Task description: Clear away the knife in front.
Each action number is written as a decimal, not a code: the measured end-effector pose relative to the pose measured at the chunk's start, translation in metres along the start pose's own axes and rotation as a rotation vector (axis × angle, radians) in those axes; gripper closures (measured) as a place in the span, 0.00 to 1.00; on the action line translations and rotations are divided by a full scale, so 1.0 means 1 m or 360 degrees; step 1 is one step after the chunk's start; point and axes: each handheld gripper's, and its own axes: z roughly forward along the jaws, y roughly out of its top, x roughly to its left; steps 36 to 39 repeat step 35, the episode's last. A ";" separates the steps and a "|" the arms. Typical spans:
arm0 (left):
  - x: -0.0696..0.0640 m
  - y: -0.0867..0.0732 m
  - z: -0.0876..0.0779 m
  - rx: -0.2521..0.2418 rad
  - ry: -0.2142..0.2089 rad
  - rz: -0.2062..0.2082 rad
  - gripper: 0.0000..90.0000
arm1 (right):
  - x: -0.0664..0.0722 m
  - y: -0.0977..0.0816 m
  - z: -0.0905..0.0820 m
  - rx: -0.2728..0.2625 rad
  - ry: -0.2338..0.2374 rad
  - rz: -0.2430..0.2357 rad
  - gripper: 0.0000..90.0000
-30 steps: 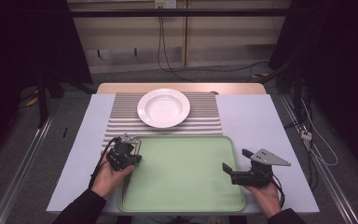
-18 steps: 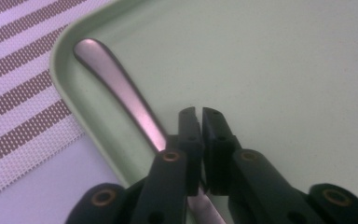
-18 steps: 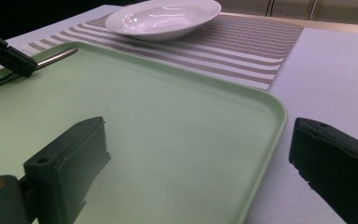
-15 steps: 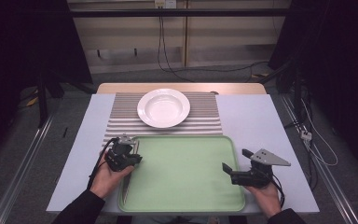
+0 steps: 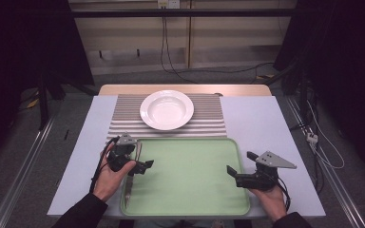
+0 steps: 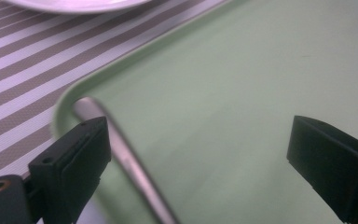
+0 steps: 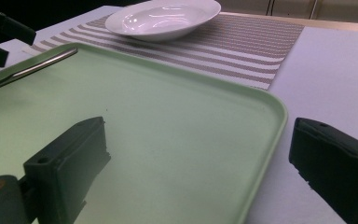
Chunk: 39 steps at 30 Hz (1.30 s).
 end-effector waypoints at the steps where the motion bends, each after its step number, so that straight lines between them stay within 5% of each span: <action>1: 0.000 0.000 -0.001 -0.0021 -0.0018 -0.0013 0.07 | 0.000 0.000 0.000 0.0006 0.0000 -0.0001 0.05; 7: 0.004 -0.002 -0.014 -0.0116 0.0061 -0.0024 0.07 | 0.000 0.000 -0.001 0.0004 -0.0006 0.0003 0.05; 11: 0.010 -0.008 -0.023 -0.0215 0.0096 -0.0115 0.07 | -0.001 -0.001 -0.001 0.0003 -0.0008 0.0002 0.05; 18: 0.014 -0.024 -0.035 -0.0279 0.0169 -0.0081 0.07 | -0.002 -0.001 -0.001 0.0004 -0.0018 0.0022 0.05; 25: 0.019 -0.044 -0.043 -0.0276 0.0222 -0.0104 0.07 | -0.002 -0.002 -0.003 0.0011 -0.0027 0.0022 0.05; 27: 0.023 -0.048 -0.045 -0.0283 0.0192 -0.0122 0.08 | -0.002 -0.002 -0.004 0.0005 -0.0036 0.0027 0.05; 30: 0.018 -0.049 -0.048 -0.0296 0.0286 -0.0081 0.10 | -0.002 -0.003 -0.006 0.0009 -0.0047 0.0023 0.05; 39: 0.014 -0.050 -0.045 -0.0290 0.0258 -0.0079 0.08 | -0.002 -0.003 -0.007 0.0008 -0.0053 0.0017 0.05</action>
